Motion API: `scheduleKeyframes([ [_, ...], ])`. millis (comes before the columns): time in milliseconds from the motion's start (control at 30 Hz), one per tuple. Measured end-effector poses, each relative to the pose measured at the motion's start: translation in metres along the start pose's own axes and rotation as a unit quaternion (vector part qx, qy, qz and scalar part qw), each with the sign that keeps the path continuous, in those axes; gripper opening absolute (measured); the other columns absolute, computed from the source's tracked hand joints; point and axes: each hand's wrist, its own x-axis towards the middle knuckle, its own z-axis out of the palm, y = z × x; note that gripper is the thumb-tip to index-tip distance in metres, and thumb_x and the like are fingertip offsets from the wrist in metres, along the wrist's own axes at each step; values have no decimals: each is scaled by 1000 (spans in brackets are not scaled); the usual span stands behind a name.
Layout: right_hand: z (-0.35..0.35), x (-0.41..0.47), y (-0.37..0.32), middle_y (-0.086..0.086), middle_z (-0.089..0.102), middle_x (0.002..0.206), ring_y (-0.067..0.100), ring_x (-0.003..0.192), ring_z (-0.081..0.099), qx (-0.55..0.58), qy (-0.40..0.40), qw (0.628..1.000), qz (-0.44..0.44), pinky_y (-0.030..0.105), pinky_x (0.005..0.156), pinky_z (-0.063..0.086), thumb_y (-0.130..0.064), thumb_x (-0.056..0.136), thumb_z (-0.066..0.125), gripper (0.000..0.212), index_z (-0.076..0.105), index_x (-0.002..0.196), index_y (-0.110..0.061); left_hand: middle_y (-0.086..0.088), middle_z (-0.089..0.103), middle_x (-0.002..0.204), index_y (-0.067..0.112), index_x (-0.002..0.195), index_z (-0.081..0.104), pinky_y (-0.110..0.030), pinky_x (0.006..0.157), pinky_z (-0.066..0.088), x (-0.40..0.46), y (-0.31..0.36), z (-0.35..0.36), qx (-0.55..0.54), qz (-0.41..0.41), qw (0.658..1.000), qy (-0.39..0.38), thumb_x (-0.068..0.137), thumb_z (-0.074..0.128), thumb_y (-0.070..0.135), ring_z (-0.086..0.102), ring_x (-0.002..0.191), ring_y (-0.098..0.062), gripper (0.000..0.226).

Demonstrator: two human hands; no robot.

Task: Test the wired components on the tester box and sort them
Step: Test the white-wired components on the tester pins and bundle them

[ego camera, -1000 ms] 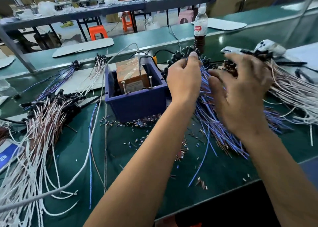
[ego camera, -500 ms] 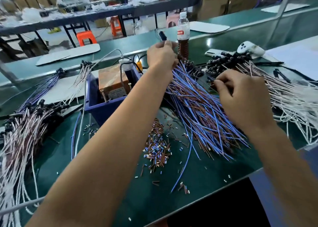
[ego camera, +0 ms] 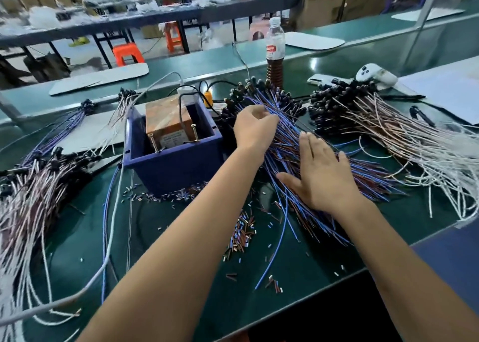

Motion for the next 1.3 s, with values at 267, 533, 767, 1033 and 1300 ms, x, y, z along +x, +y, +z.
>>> scheduleKeyframes([
  [267,-19,-4,-20,13,-2,174,31,160,-5,19,49,999,1,63,125,12,-56,100,54,90,8,166,-14,-7,78,94,16,94,75,-44,93,61,-45,-10,-31,14,27,997,-68,87,67,6,77,91,-24,15],
  [533,-14,-45,-139,7,58,119,31,110,54,138,101,963,-209,45,92,50,-14,88,69,44,60,131,-16,-11,77,85,20,71,76,-53,89,60,-74,-36,-157,132,-1,991,-9,68,63,20,74,93,-34,14],
  [767,2,-55,-250,8,69,109,36,98,69,164,-31,937,-306,42,77,57,-28,91,66,32,60,120,-16,-9,75,81,17,79,76,-36,79,62,-90,-30,-270,376,-59,919,101,61,55,24,73,84,-32,28],
  [1033,27,-50,-318,10,69,119,36,107,69,68,-81,954,-280,35,70,41,-52,101,49,43,66,123,-19,-19,66,115,12,101,58,-36,75,42,-68,-49,-309,517,-60,838,162,86,59,11,63,110,-39,15],
  [1300,31,-45,-320,9,67,113,33,98,69,25,-85,953,-291,33,66,41,-24,103,47,23,67,112,-15,-18,66,123,4,116,66,-40,89,53,-32,-50,-297,558,-54,818,124,91,57,3,64,117,-37,26],
])
